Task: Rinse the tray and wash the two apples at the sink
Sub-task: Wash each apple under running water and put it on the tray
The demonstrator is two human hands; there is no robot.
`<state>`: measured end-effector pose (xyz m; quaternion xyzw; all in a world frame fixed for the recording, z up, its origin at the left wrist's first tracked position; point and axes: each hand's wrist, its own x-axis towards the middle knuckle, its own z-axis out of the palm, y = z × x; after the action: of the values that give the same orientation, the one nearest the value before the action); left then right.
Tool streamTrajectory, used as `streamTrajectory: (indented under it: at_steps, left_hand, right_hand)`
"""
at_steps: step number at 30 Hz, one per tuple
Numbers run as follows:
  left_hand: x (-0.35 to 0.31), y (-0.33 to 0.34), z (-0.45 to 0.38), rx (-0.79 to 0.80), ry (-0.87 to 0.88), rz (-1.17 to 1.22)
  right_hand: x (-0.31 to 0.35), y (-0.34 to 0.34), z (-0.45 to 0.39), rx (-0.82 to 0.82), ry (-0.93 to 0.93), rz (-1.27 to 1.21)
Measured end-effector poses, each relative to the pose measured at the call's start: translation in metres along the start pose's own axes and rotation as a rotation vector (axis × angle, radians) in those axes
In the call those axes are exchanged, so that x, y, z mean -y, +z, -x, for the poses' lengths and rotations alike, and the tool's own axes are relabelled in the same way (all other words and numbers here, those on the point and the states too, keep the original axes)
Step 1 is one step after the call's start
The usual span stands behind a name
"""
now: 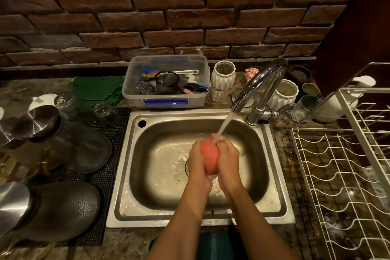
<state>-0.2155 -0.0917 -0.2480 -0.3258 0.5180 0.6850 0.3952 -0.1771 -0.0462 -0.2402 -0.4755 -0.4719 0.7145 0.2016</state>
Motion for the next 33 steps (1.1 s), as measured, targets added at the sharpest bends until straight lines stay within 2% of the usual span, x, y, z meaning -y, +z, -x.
streamTrajectory:
  at_steps: [1, 3, 8, 10, 15, 18, 21, 24, 26, 28, 29, 31, 33]
  left_hand:
    - [-0.001, -0.001, 0.001, 0.018, -0.052, 0.017]
    - [-0.003, -0.002, 0.004, 0.033, -0.033, -0.005]
    - [0.013, -0.003, 0.005, -0.041, 0.343, -0.109]
    - [0.019, -0.007, 0.006, -0.057, 0.444, -0.168]
    - [0.015, -0.008, 0.011, -0.062, 0.501, -0.179]
    - [0.007, -0.009, 0.011, -0.063, 0.501, -0.199]
    - [0.004, -0.007, 0.007, -0.054, 0.408, -0.175]
    - [0.003, -0.003, 0.003, -0.155, 0.294, -0.072]
    - [0.0, 0.0, 0.0, -0.217, 0.189, 0.005]
    - [-0.006, -0.001, -0.006, -0.179, 0.086, 0.074]
    - [-0.006, -0.003, -0.005, -0.156, 0.07, 0.06]
    - [-0.002, -0.005, 0.0, -0.124, 0.156, -0.052]
    - [0.008, -0.011, -0.002, -0.088, 0.366, -0.231]
  right_hand:
    - [-0.003, -0.002, -0.001, 0.005, -0.012, 0.015]
    - [-0.007, -0.005, -0.002, 0.006, -0.023, 0.025]
    - [-0.002, -0.007, 0.005, 0.027, 0.023, 0.035]
    - [-0.002, -0.008, 0.001, 0.027, 0.116, 0.04]
    - [0.001, -0.01, -0.006, 0.04, 0.469, -0.018]
    - [0.006, -0.012, 0.001, 0.103, 0.537, -0.101]
    - [0.001, -0.006, 0.008, 0.025, 0.406, -0.084]
    - [-0.005, -0.003, 0.018, -0.021, 0.239, -0.079]
    - [-0.012, -0.008, 0.022, 0.09, 0.06, -0.03]
    - [-0.022, -0.009, 0.024, 0.213, -0.092, 0.086]
    - [-0.025, -0.007, 0.023, 0.213, -0.116, 0.125]
    - [-0.022, -0.001, 0.017, 0.127, -0.125, 0.193]
    - [-0.017, 0.004, 0.009, 0.045, -0.078, 0.35]
